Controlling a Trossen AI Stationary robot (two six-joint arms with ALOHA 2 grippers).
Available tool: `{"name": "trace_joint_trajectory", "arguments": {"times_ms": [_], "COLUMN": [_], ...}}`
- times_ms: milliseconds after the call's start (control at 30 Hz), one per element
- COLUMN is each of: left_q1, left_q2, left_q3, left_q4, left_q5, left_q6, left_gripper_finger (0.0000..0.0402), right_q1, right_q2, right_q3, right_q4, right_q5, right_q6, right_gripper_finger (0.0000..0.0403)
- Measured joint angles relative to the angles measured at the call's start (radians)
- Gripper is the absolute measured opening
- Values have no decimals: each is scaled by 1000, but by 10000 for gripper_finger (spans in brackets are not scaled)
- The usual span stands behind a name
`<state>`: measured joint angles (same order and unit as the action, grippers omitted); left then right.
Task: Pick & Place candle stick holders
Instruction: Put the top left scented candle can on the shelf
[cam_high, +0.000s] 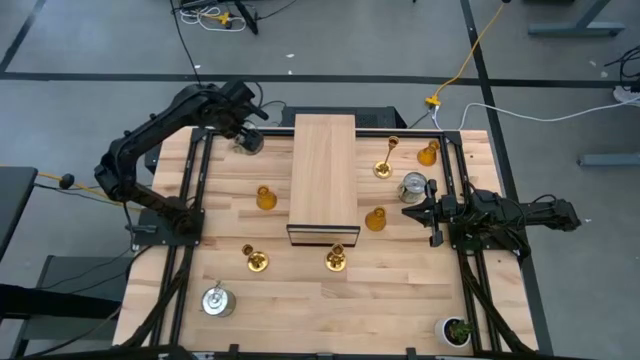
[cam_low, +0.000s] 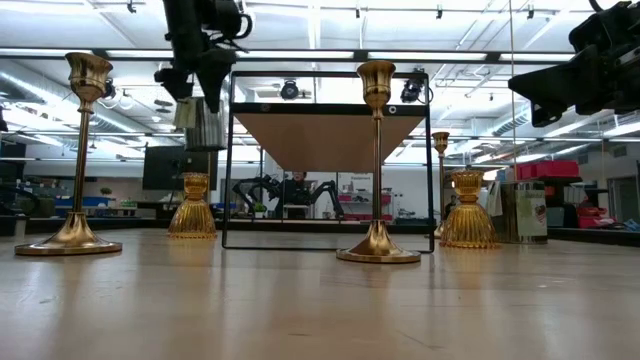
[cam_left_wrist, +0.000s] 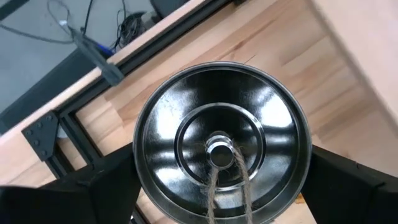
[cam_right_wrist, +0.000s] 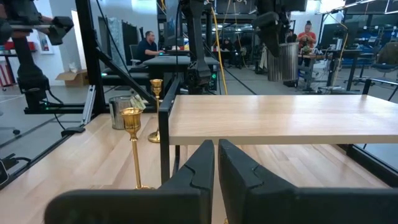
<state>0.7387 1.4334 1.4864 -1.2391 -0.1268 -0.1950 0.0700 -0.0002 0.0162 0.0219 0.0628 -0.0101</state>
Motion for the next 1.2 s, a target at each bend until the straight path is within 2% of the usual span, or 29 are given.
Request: {"name": "trace_joint_trajectory", "arguments": {"times_ms": [500,833,1200], "left_q1": [-105,-133,-133], "left_q2": [-1,-1,0], "left_q3": [138,150,150], "left_q4": [-42,-34,19], "left_q5": [0,3,72], "left_q6": [24,25,27], "left_gripper_finger": [371,371,371], "right_q1": [0,0,0], "right_q2": [0,0,0], "right_q3": [0,0,0], "right_q4": [0,0,0], "right_q5": [0,0,0], "right_q6": [0,0,0], "right_gripper_finger": [27,27,27]}}
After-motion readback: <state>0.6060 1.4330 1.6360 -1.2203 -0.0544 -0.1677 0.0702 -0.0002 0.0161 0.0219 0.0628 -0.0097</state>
